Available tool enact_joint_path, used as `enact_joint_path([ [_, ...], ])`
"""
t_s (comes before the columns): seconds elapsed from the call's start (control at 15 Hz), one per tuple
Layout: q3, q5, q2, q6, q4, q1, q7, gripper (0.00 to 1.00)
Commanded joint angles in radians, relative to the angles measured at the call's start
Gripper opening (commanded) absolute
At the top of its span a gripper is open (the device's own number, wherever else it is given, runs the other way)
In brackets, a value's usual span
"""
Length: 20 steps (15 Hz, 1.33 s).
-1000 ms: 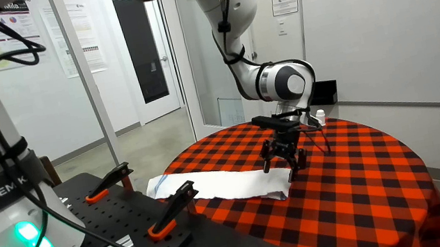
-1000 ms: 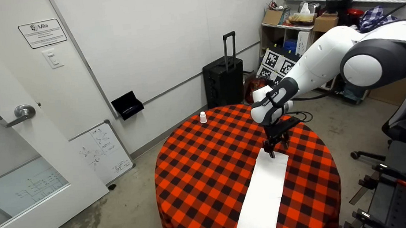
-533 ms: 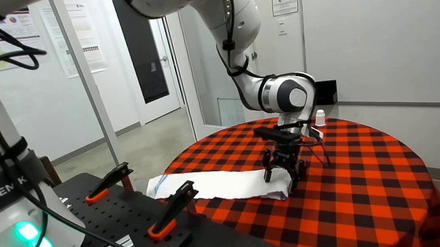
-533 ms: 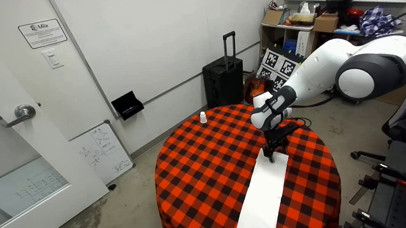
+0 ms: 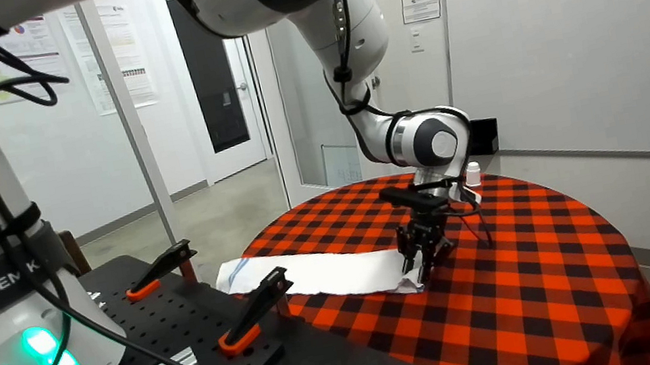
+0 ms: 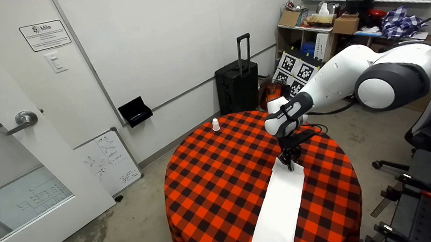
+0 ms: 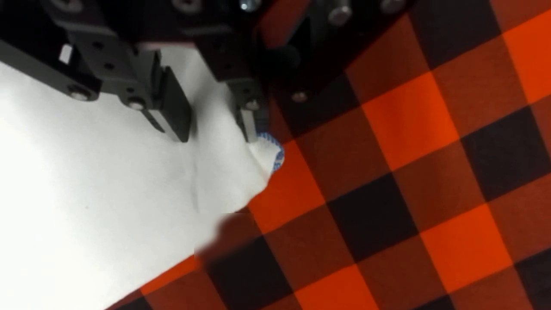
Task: Fold the towel on the table
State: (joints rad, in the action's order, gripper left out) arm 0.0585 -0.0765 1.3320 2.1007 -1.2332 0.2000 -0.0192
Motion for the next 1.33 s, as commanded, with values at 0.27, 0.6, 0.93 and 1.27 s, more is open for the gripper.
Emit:
enact_joint_path([
  [0.27, 0.003, -0.001, 0.04, 0.007, 0.071, 0.005, 0.009, 0.01],
  [0.6, 0.012, -0.007, 0.039, 0.038, 0.066, 0.0, 0.048, 0.02],
  [0.93, 0.013, -0.009, 0.04, 0.059, 0.066, -0.001, 0.081, 0.02],
  [1.27, 0.027, 0.008, -0.207, 0.052, -0.15, -0.023, 0.084, 0.02],
])
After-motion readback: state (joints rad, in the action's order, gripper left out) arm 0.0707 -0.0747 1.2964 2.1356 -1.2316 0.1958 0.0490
